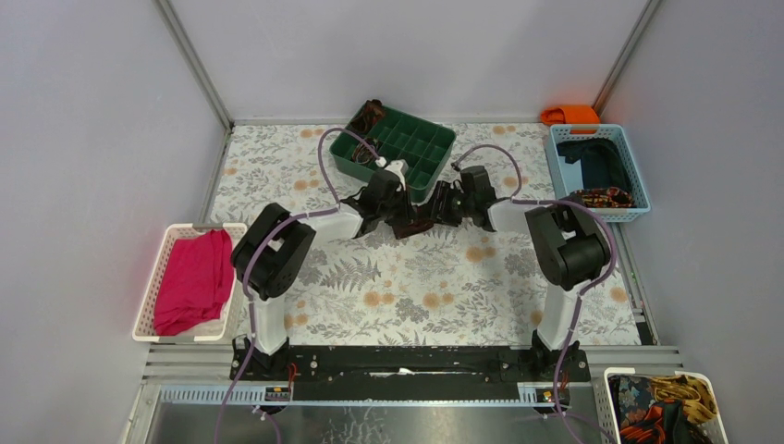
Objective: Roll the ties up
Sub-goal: Roll the tie at the center of the board.
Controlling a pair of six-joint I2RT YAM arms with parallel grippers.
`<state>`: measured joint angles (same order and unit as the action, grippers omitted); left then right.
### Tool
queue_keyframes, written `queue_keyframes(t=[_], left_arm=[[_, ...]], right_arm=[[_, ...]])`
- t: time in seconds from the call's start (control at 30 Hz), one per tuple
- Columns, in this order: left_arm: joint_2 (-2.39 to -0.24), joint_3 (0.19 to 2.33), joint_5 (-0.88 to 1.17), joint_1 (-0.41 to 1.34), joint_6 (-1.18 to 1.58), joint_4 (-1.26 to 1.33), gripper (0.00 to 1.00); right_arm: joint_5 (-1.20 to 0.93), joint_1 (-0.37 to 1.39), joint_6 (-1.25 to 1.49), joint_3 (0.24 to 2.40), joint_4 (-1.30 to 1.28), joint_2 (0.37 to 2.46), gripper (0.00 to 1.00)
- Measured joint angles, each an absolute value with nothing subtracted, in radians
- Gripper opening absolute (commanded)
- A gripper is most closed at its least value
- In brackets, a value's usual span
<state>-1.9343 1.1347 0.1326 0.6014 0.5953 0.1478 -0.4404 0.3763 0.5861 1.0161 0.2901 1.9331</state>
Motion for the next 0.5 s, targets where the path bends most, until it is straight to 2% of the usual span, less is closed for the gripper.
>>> queue_keyframes(t=[0.3, 0.5], left_arm=[[-1.843, 1.078, 0.100, 0.601, 0.567, 0.059, 0.00], [-1.766, 1.051, 0.051, 0.601, 0.551, -0.025, 0.00]], right_arm=[[-0.395, 0.555, 0.605, 0.860, 0.276, 1.807, 0.57], [-0.404, 0.582, 0.628, 0.799, 0.296, 1.760, 0.65]])
